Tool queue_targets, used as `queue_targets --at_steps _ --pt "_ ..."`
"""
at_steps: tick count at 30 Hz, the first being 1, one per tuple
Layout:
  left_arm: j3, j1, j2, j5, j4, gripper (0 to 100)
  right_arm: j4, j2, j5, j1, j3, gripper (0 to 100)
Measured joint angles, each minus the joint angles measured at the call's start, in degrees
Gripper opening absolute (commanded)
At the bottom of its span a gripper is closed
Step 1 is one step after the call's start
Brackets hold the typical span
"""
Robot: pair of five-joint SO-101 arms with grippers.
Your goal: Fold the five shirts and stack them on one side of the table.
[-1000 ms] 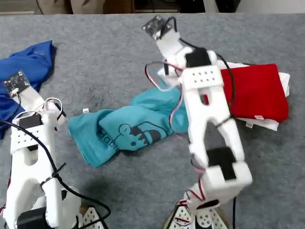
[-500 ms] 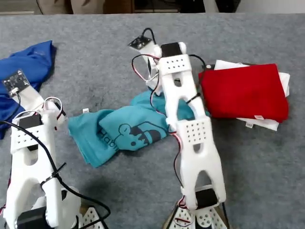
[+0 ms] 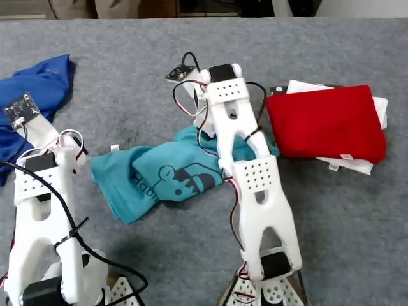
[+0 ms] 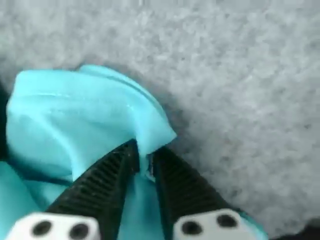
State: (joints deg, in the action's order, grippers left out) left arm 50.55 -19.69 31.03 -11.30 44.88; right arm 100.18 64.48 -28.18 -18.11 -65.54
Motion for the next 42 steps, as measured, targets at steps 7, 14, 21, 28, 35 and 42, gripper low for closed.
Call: queue_targets --at_steps 7,14,21,28,35,42 --pt "0.00 0.00 0.00 0.00 0.00 2 -6.07 0.00 3.60 -0.44 -17.05 0.5" --pt "0.00 0.00 0.00 0.00 0.00 2 -20.04 4.13 5.27 -0.79 -19.43 1.2" --pt "0.00 0.00 0.00 0.00 0.00 2 -21.98 11.78 7.82 -0.70 -19.08 23.0" --pt "0.09 0.00 -0.53 0.00 -2.55 2 -19.87 11.43 15.30 3.43 -26.81 21.3" --pt "0.18 0.00 -4.22 0.00 -4.13 2 -8.35 6.86 9.85 2.99 -26.81 1.9" --pt "0.00 0.00 -6.15 0.00 -4.13 2 0.79 6.59 2.81 -1.41 -26.37 0.6"
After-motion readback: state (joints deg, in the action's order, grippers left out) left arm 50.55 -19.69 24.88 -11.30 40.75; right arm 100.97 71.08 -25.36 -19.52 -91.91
